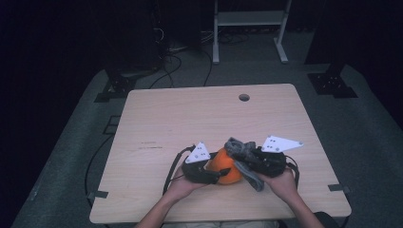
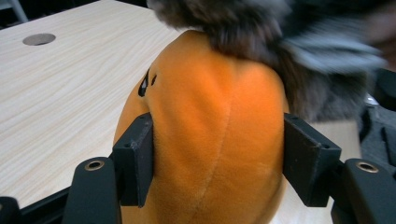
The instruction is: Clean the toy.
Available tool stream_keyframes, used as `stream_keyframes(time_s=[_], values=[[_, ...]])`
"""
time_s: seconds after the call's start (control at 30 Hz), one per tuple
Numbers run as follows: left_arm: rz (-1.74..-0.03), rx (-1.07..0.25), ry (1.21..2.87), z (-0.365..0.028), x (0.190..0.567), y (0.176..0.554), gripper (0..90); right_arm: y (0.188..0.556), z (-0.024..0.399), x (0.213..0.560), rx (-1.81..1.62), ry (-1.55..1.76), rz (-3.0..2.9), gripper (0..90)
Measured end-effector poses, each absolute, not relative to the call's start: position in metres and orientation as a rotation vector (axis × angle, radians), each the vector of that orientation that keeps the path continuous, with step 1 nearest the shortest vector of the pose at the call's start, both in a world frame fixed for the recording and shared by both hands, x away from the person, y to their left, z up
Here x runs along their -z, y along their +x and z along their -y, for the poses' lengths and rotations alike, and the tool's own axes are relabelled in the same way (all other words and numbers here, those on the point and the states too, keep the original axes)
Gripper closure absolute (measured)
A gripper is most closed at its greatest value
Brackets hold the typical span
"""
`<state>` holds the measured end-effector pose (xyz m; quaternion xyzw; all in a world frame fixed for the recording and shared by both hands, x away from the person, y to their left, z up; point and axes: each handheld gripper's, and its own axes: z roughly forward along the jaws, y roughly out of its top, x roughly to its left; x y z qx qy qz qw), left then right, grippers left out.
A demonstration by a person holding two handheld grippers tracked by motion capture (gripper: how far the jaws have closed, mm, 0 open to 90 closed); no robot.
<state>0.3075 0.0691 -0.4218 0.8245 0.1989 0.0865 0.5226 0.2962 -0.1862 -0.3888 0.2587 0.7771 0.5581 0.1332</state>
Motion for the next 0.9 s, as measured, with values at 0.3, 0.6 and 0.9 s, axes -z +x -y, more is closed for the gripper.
stream_keyframes(time_s=[0.3,0.6,0.9], values=[[-0.513,-0.213,1.97,-0.065,0.43,0.314,28.7,0.296,0.195,0.392,-1.674,0.763,-2.267,75.0],[-0.458,-0.201,1.996,-0.064,0.428,0.311,21.3,0.3,0.195,0.392,-1.591,0.766,-2.227,75.0],[-0.417,-0.299,2.029,-0.055,0.434,0.302,35.1,0.284,0.165,0.39,-1.519,0.617,-2.311,75.1]])
